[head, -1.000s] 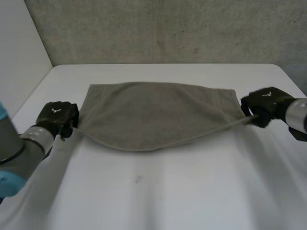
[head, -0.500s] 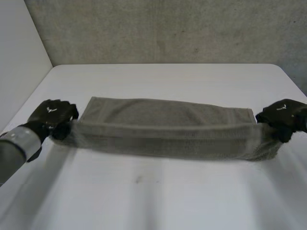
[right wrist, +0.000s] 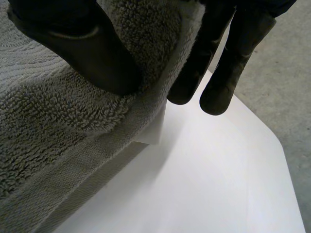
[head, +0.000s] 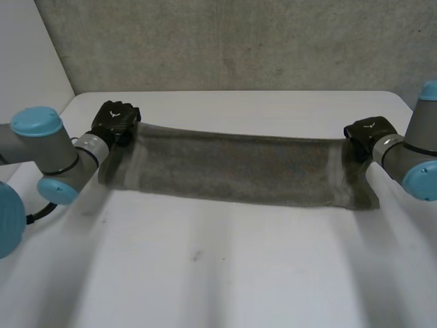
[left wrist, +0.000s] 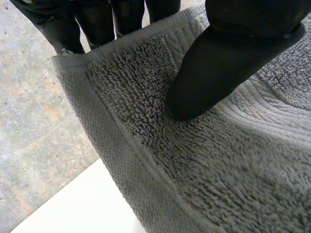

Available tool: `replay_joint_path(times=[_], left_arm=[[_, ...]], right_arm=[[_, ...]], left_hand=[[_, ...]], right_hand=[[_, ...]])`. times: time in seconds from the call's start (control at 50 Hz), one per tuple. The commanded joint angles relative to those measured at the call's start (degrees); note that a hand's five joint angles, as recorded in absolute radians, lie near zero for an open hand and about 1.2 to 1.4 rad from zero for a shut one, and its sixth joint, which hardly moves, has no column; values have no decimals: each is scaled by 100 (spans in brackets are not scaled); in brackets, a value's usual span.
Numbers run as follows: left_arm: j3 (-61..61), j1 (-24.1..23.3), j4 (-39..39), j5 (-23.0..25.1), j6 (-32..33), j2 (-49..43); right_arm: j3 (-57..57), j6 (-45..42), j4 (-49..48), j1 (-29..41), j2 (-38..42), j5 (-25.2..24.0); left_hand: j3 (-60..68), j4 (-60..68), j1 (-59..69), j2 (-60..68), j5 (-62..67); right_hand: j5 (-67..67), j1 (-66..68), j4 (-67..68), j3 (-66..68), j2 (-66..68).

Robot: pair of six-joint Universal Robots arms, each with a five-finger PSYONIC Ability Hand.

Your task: Fold the towel.

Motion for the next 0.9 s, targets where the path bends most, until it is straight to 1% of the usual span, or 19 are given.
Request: replay_joint_path(times=[0.02, 0.04, 0.06, 0.08, 0.1, 0.14, 0.16, 0.3, 0.4, 0.44, 0.46, 0.5, 0.64, 0.68, 0.72, 0.74, 0.78, 0.84, 0.9], left_arm=[[698, -50, -207, -255, 1, -507], [699, -50, -207, -255, 1, -508], [725, -50, -251, -255, 1, -543], [725, -50, -251, -255, 1, -543], [725, -59, -277, -255, 9, -552], [716, -85, -278, -246, 9, -543], [716, -103, -286, -264, 1, -517], [558, -147, -374, -282, -8, -165], [-213, -147, -506, -378, -130, 764], [-537, -147, -515, -422, -218, 1080], [-932, -138, -506, -457, -323, 1388], [-1354, -130, -498, -466, -438, 1730], [-3133, -112, -383, -598, -746, 3043], [-3529, -112, -348, -765, -746, 3333], [-4193, -147, -147, -1316, -764, 3797], [-4197, -147, -146, -1319, -764, 3799], [-4704, -252, 108, -1905, -790, 4158], [-4986, -532, 240, -2232, -790, 4378], [-5076, -639, 241, -2285, -799, 4458]], right_arm=[[-267, -28, -178, 42, 256, 136], [-345, -28, -178, 42, 317, 162], [-424, -28, -178, 59, 379, 206], [-425, -28, -178, 60, 379, 206], [-494, -28, -170, 103, 405, 250], [-530, -28, -169, 121, 406, 302], [-565, -19, -169, 130, 371, 346], [-442, 315, -143, 130, -192, 373], [138, 719, -125, 95, -895, 329], [1004, 798, -239, 77, -1569, 294], [1008, 798, -240, 77, -1572, 294], [2118, 807, -685, 51, -2263, 93], [3896, 789, -1530, -10, -3179, -329], [4207, 798, -1646, -81, -3268, -365], [4453, 807, -1690, -160, -3286, -400], [4697, 798, -1716, -238, -3303, -435], [4884, 772, -1778, -283, -3303, -541], [5112, 737, -2059, -310, -3207, -743], [5183, 684, -2349, -327, -2978, -761]], left_hand=[[1022, 1017, 1099, 1019, 1094], [1022, 1017, 1099, 1019, 1094], [-1057, -1062, -980, -1060, -986], [-1078, -1083, -1001, -1081, -1006], [-5978, -5983, -5901, -5981, -5906], [-5401, -5406, -5325, -5404, -5330], [-5978, -5983, -5901, -5981, -5906], [-5978, -5983, -5901, -5981, -5906], [-5978, -5983, -5901, -5981, -5906], [-5978, -5983, -5901, -5981, -5906], [-5978, -5983, -5901, -5981, -5906], [-5978, -5983, -5901, -5981, -5906], [-5978, -5983, -5901, -5981, -5906], [-5978, -5983, -5901, -5981, -5906], [-5940, -5945, -5863, -5943, -5868], [-5940, -5945, -5863, -5942, -5868], [-5956, -5961, -5879, -5959, -5885], [-5978, -5983, -5901, -5981, -5906], [-5978, -5983, -5901, -5981, -5906]], right_hand=[[-1527, -1430, -1473, -1401, -1410], [-5041, -4944, -4987, -4915, -4924], [-6716, -6619, -6662, -6590, -6599], [-6716, -6619, -6662, -6590, -6599], [-6716, -6619, -6662, -6590, -6599], [-6716, -6619, -6662, -6590, -6599], [-6716, -6619, -6662, -6590, -6599], [-6716, -6619, -6662, -6590, -6599], [-6716, -6619, -6662, -6590, -6599], [-6716, -6619, -6662, -6590, -6599], [-6716, -6619, -6662, -6590, -6599], [-6716, -6619, -6662, -6590, -6599], [-6239, -6143, -6186, -6114, -6122], [-5850, -5753, -5796, -5724, -5733], [-5480, -5383, -5426, -5354, -5363], [-5363, -5266, -5309, -5238, -5246], [-5345, -5248, -5291, -5220, -5228], [-5345, -5248, -5291, -5220, -5228], [-5345, -5248, -5291, -5220, -5228]])
